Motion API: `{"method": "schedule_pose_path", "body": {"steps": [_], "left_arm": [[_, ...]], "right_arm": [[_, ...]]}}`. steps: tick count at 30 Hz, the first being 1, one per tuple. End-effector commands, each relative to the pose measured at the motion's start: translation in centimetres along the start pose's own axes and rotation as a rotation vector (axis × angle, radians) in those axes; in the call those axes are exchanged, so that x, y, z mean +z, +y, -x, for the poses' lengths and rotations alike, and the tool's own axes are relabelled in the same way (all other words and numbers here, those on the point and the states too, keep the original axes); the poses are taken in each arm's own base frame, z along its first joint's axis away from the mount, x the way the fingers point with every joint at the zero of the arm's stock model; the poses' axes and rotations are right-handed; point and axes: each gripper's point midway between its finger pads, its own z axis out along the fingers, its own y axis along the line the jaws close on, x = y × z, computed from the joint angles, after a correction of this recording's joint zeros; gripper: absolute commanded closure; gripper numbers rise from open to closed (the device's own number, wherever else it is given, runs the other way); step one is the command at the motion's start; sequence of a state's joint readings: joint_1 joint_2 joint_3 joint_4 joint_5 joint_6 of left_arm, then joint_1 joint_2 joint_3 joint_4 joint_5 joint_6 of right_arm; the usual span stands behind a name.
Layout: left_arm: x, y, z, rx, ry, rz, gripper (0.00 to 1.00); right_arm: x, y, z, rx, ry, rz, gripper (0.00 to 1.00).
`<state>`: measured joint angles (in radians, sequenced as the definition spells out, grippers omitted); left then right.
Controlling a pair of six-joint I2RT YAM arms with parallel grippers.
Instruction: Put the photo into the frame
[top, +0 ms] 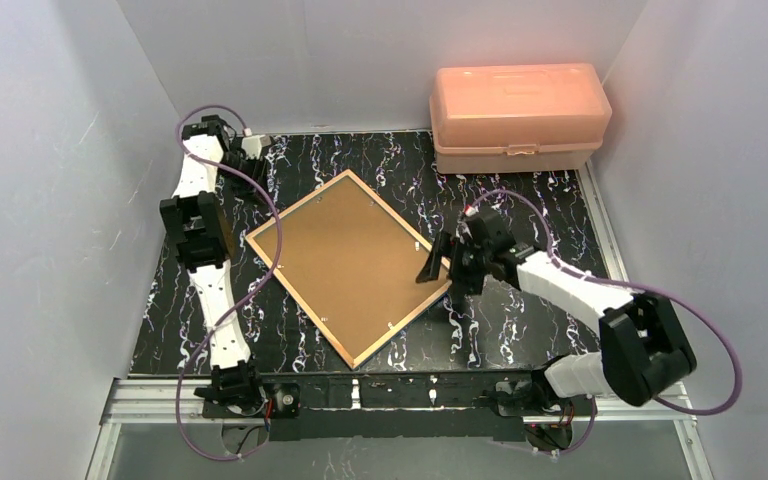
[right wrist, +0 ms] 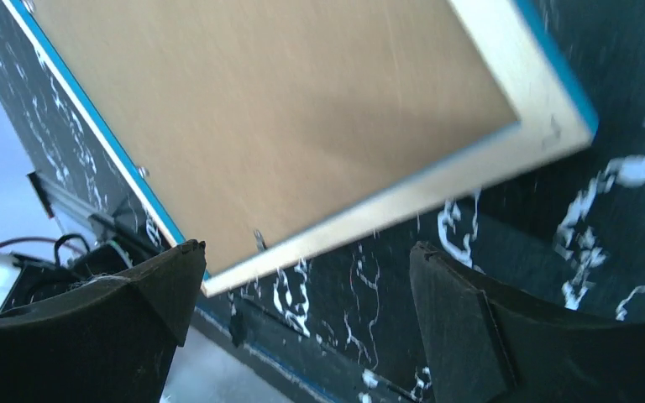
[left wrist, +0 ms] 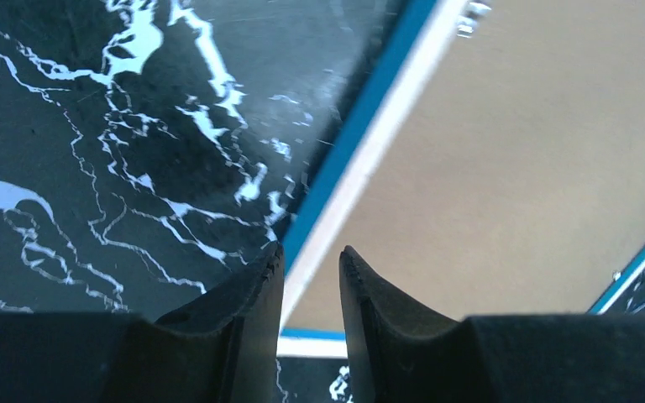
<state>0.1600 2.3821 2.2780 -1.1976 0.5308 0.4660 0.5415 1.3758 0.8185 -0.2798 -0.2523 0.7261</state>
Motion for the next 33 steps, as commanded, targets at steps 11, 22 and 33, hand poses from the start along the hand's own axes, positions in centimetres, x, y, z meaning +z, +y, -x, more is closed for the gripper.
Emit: {"method": "schedule_pose_path", "body": {"steps": [11, 22, 33], "left_arm": [[4.0, 0.3, -1.7, -0.269, 0.028, -0.126, 0.74], [4.3, -3.5, -7.5, -0.225, 0.161, -0.291, 0.92], [4.5, -12.2, -14.3, -0.143, 0.320, -0.459, 0.94]], "right_arm": [[1.5, 1.9, -3.9, 0.104, 0.120, 0.241, 0.01], [2.2, -2.4, 0.9, 0.087, 0.032, 0.045, 0.01], [-2.8, -5.9, 6.7, 0.001, -0.171, -0.232, 0.01]]}}
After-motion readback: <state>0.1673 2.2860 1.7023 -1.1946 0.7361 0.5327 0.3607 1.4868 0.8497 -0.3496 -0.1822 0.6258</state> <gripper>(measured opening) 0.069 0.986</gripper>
